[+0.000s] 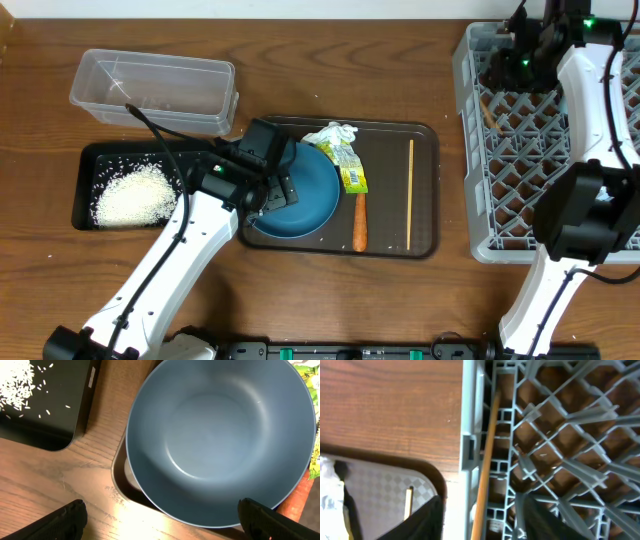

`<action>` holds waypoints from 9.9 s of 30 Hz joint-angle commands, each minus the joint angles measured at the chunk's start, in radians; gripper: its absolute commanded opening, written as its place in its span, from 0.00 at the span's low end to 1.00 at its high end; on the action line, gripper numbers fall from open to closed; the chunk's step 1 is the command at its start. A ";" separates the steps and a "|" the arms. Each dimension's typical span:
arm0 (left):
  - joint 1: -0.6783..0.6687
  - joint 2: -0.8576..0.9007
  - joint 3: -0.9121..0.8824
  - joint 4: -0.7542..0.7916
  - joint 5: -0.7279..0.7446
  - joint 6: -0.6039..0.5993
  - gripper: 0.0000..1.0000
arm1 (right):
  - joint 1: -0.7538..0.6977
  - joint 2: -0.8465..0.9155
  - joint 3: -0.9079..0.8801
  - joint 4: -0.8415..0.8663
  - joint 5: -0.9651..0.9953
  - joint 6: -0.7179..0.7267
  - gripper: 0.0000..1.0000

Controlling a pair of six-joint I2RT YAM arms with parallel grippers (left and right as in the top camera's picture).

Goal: Sort waste into correct bins and load items into the dishwasher rack

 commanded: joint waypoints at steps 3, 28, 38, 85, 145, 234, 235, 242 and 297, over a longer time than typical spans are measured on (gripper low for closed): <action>0.004 0.000 0.014 -0.005 -0.009 -0.002 0.99 | 0.023 -0.021 -0.003 -0.028 -0.089 0.013 0.57; 0.004 0.000 0.014 -0.005 -0.009 -0.002 0.99 | 0.466 -0.021 -0.258 -0.120 0.215 0.526 0.73; 0.004 0.000 0.014 -0.005 -0.009 -0.002 0.99 | 0.486 -0.021 -0.437 -0.024 0.217 0.562 0.63; 0.004 0.000 0.014 -0.005 -0.009 -0.002 0.99 | 0.093 -0.085 -0.003 0.007 0.277 0.052 0.02; 0.004 0.000 0.014 -0.005 -0.009 -0.002 0.99 | 0.605 -0.170 -0.055 -0.231 0.048 0.196 0.99; 0.628 0.000 0.014 -0.124 -0.117 -0.020 0.99 | 0.356 -0.170 -0.055 -0.251 0.169 0.346 0.99; 0.634 0.000 0.014 -0.124 -0.117 -0.020 0.99 | 0.356 -0.170 -0.055 -0.251 0.169 0.346 0.99; 0.637 0.000 0.014 -0.124 -0.117 -0.021 0.99 | 0.356 -0.170 -0.055 -0.251 0.168 0.346 0.99; 0.637 0.000 0.014 -0.124 -0.117 -0.021 0.99 | 0.759 -0.170 -0.178 -0.063 -0.016 0.396 0.99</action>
